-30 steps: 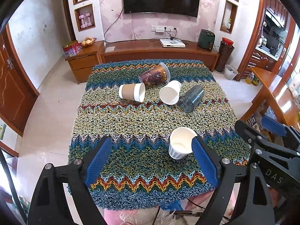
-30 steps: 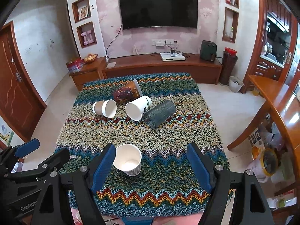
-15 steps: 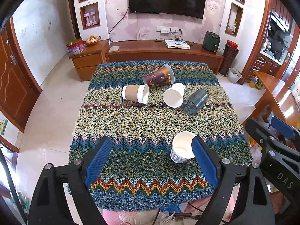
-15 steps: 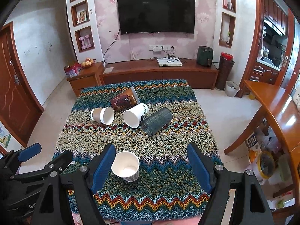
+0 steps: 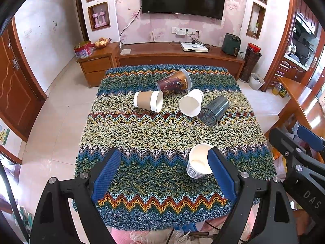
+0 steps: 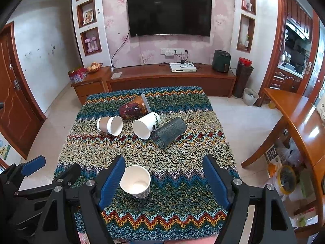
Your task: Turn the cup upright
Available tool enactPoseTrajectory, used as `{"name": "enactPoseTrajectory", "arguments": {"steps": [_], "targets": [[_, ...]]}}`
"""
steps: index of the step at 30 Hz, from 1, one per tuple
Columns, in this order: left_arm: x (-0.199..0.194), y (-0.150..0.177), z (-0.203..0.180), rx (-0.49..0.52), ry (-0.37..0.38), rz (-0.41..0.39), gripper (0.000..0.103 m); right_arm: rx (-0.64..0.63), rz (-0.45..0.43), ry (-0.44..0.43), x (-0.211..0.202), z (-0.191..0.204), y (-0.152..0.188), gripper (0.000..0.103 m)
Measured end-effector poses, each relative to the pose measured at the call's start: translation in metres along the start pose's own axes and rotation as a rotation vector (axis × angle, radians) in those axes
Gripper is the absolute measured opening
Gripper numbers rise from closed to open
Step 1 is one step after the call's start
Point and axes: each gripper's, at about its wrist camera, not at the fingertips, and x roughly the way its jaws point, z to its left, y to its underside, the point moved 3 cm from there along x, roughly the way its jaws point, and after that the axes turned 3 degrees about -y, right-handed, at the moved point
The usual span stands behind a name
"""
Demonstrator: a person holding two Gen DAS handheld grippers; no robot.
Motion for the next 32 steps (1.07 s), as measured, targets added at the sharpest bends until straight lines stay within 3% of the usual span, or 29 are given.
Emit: {"name": "enactPoseTrajectory", "arguments": {"steps": [32], "targets": [[0.009, -0.002, -0.001, -0.002, -0.009, 0.007, 0.089, 0.005, 0.005, 0.011, 0.014, -0.003, 0.000, 0.079]]}}
